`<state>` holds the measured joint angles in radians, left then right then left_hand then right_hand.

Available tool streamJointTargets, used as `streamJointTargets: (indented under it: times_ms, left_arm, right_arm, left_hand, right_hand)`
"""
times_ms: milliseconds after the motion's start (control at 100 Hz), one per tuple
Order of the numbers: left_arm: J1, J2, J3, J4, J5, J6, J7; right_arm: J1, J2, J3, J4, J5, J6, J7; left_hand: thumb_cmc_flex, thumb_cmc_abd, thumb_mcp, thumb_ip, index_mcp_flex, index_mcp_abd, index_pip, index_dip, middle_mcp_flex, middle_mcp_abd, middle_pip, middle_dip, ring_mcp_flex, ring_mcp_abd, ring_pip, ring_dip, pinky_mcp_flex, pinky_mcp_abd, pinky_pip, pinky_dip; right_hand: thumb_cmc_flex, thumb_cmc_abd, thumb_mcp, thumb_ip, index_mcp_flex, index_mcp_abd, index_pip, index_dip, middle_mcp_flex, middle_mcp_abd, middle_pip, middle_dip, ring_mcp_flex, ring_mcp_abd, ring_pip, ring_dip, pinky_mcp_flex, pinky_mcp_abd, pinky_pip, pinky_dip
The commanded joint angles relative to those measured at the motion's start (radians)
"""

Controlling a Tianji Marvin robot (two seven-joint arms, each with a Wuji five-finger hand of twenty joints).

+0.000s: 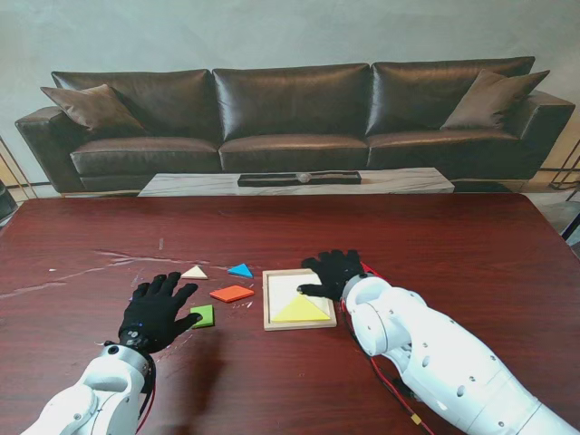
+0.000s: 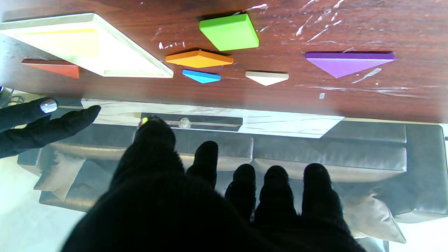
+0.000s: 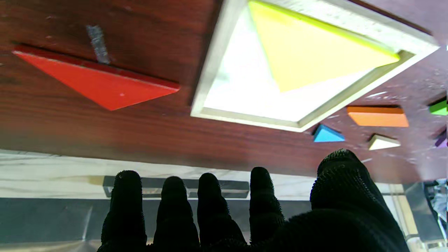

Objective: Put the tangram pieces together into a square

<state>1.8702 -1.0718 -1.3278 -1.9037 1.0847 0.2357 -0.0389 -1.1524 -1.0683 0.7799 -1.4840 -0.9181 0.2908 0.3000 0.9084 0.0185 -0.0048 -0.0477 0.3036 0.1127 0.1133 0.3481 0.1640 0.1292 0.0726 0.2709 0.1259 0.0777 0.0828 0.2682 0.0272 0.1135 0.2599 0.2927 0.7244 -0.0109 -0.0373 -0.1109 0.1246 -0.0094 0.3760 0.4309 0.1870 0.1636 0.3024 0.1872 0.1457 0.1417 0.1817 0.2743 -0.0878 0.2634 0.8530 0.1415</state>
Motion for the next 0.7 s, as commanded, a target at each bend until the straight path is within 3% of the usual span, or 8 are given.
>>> streamJointTargets:
  times_ms: [0,280,690]
  left_arm:
    - [-0.002,0.001,0.003,-0.002,-0.002,0.001,-0.005]
    - [-0.009,0.002,0.009,0.0,0.0,0.001,-0.012]
    - [-0.014,0.003,0.011,0.003,0.001,0.003,-0.022]
  right_arm:
    - [-0.008,0.018,0.014,0.005,-0.01,-0.012,-0.006]
    - [-0.009,0.023,0.063,0.077,-0.017,-0.059,-0.022]
    - [0.081,0.013,-0.005,0.21,0.031,-0.07,-0.064]
  left_hand:
    - [0.03,0.037,-0.013,0.045,-0.002,-0.005,-0.003,0.006,-0.023,0.008,0.003,0.001,0.001,-0.011,0.0,0.0,-0.006,0.005,-0.016,-0.004]
    - [0.029,0.037,-0.013,0.045,-0.003,-0.005,-0.003,0.006,-0.023,0.006,0.003,0.001,0.0,-0.013,0.0,0.0,-0.007,0.005,-0.016,-0.003]
    - [0.029,0.037,-0.013,0.046,-0.004,-0.005,-0.003,0.006,-0.023,0.006,0.004,0.001,0.001,-0.012,0.0,0.001,-0.007,0.007,-0.017,-0.003]
  right_hand:
    - [0.02,-0.03,-0.015,0.023,0.026,-0.028,0.014,0.01,-0.011,-0.007,0.029,0.015,0.016,-0.007,0.003,0.003,0.003,-0.009,-0.016,-0.027]
    - [0.045,-0.106,-0.013,0.016,0.0,-0.076,0.062,-0.006,-0.014,-0.031,0.037,0.014,0.015,-0.015,0.002,-0.01,0.013,-0.025,-0.059,-0.046]
    - [0.068,-0.153,-0.012,0.013,-0.021,-0.103,0.102,-0.034,-0.014,-0.043,0.015,0.002,0.012,-0.013,0.0,-0.017,0.015,-0.018,-0.084,-0.061]
